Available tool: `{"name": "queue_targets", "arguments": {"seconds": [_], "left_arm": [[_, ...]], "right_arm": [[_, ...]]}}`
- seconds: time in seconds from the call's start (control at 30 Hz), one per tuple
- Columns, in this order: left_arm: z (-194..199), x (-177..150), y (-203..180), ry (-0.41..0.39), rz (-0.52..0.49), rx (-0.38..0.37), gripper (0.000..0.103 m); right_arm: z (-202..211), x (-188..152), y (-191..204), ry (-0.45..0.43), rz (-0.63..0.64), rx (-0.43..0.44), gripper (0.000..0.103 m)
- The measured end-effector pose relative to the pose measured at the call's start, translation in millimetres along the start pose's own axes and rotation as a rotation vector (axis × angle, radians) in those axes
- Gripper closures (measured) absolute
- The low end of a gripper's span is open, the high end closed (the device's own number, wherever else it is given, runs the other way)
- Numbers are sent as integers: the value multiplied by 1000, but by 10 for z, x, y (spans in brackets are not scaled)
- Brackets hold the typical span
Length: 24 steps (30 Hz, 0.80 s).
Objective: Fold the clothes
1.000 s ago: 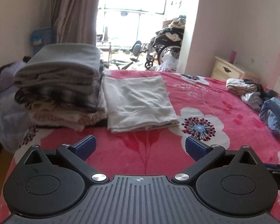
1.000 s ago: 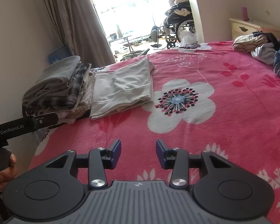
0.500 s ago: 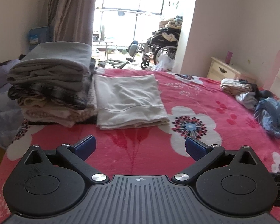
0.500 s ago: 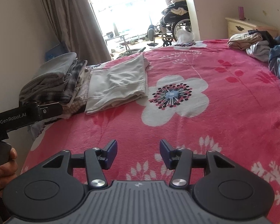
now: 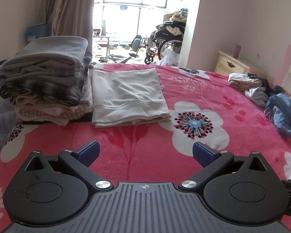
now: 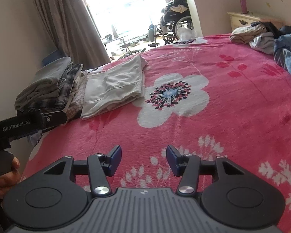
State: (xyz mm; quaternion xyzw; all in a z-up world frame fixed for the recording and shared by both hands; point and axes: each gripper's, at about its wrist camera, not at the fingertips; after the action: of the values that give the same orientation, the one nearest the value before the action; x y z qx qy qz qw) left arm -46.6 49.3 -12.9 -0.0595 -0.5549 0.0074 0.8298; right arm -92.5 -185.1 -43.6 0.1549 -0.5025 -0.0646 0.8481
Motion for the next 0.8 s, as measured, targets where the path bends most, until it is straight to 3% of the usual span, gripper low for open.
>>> {"name": "queue_targets", "arguments": {"seconds": [0.2,0.8], "left_arm": [[-29,-36,-103,20,-60,36,0],[-105,-43,2,78,-84,145,0]], "right_arm": [[18,7,-87,-7,-29,-5,49],[-10,-13,-82,-9,-31,-9,48]]}}
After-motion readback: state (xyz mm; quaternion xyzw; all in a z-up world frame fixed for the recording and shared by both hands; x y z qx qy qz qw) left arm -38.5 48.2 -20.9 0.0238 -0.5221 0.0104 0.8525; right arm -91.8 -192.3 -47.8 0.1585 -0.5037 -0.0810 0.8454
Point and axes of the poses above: each gripper's, at about its wrist camera, not at the fingertips, and z roughly against the way its jaws point, y to its left, x to its top, and after that the axes turned 14 degrees about -y, right-handed
